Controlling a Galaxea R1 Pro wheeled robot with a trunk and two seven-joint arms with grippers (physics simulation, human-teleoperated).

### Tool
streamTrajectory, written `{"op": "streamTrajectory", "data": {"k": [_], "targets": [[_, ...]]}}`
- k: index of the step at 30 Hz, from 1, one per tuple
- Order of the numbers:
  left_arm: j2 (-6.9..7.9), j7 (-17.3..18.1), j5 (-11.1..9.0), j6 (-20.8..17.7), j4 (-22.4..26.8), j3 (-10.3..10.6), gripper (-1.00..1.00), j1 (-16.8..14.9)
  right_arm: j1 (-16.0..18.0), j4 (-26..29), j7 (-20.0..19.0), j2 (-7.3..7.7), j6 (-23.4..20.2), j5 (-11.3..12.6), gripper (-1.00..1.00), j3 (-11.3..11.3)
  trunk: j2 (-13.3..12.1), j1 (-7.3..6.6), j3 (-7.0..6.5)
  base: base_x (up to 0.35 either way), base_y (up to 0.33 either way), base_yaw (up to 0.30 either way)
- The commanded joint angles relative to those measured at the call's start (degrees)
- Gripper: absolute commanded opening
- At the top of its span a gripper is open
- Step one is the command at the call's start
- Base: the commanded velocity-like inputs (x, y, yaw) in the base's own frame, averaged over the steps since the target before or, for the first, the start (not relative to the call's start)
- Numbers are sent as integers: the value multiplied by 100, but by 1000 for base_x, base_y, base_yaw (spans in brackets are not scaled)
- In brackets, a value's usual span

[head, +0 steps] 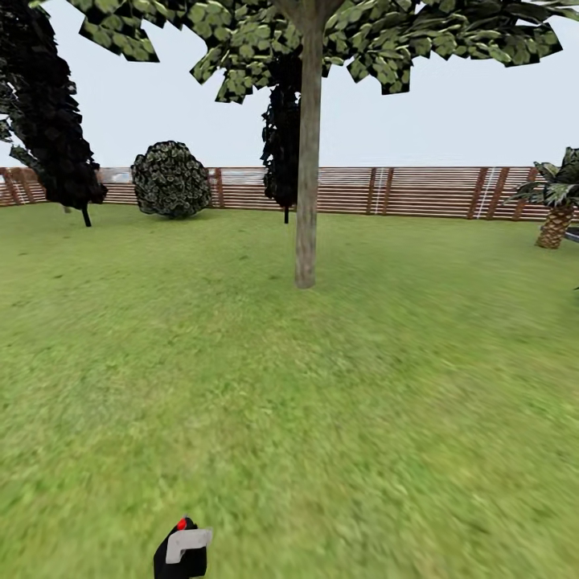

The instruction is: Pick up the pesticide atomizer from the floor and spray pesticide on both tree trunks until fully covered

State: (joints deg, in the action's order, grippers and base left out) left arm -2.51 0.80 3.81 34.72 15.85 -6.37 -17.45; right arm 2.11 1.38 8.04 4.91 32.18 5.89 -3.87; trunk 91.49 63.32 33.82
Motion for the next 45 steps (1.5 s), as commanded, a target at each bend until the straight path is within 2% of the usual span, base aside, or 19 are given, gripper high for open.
{"op": "streamTrajectory", "data": {"k": [1, 7, 8, 16, 31, 34, 41, 45], "targets": [[-4, 8, 41, 17, -2, -41, -100, -4, 5, 199, -23, 12, 26, 23, 100, -38, 2, 3, 6, 350, 0, 0], [-4, 8, 41, 17, -2, -45, -100, -4, 15, 1488, -11, 26, 22, 32, 100, -48, 2, 3, 6, 350, 0, 0], [-4, 8, 41, 17, -2, -46, -100, -4, 16, 1563, -10, 26, 19, 25, 100, -47, 2, 3, 6, 350, 0, 0], [-15, 24, 41, 26, 5, -39, -100, -4, 16, 1283, -21, 32, 18, -13, 100, -38, 2, 3, 6, 350, 0, 0], [-13, 34, 52, 18, 3, -38, -100, -4, 14, 1320, -22, 35, 37, -17, 100, -35, 2, 3, 6, 350, -42, 0], [2, 43, 67, 18, 0, 66, -100, -4, 14, 1331, -22, 35, 40, -17, 100, -35, 2, 3, 6, 350, -98, 0], [229, 523, 466, -118, -95, 929, -100, -4, 12, 1338, -22, 34, 39, -18, 100, -34, 2, 3, 6, 349, -101, 0], [266, 604, 522, -182, -170, 1094, -100, -4, 9, 1338, -22, 36, 39, -18, 100, -34, 2, 3, 6, 338, -119, 0]]}}
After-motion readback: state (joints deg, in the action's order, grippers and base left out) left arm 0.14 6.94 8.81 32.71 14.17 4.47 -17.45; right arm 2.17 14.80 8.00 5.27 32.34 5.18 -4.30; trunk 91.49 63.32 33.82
